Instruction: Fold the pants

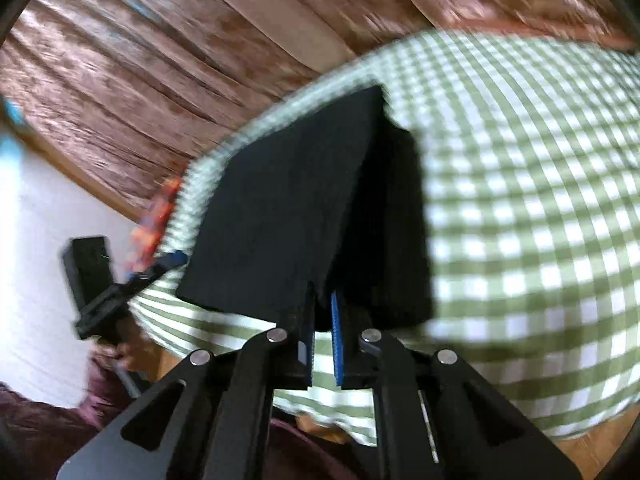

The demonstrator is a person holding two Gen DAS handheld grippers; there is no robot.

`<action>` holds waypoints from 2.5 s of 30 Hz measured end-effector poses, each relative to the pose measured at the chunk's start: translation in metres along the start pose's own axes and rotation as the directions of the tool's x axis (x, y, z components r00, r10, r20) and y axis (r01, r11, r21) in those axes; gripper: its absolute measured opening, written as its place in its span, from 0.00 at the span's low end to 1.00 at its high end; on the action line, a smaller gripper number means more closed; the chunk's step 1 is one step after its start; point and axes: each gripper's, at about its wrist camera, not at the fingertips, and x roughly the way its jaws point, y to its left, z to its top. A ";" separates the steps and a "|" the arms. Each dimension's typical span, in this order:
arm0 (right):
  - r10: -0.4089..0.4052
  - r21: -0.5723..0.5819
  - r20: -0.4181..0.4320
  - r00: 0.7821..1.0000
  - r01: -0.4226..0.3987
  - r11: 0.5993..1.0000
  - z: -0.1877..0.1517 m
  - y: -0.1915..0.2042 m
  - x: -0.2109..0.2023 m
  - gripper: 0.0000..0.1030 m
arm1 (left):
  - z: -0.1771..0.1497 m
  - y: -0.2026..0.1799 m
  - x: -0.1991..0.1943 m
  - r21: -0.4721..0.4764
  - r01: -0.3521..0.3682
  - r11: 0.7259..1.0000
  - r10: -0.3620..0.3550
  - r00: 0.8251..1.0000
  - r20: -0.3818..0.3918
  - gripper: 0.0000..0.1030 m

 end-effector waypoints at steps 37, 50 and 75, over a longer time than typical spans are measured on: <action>-0.212 -0.079 0.219 0.952 0.234 0.969 0.126 0.060 0.086 0.52 | 0.070 0.008 0.050 0.048 -0.508 0.860 0.506 0.862 0.034 0.40; -0.166 -0.082 0.241 0.956 0.191 0.978 0.124 0.045 0.095 0.51 | 0.051 0.031 0.067 -0.029 -0.540 0.841 0.541 0.840 0.039 0.62; -0.200 -0.193 0.169 0.965 0.231 0.954 0.043 0.046 0.034 0.30 | 0.019 0.005 0.002 -0.068 -0.628 0.775 0.631 0.769 0.097 0.64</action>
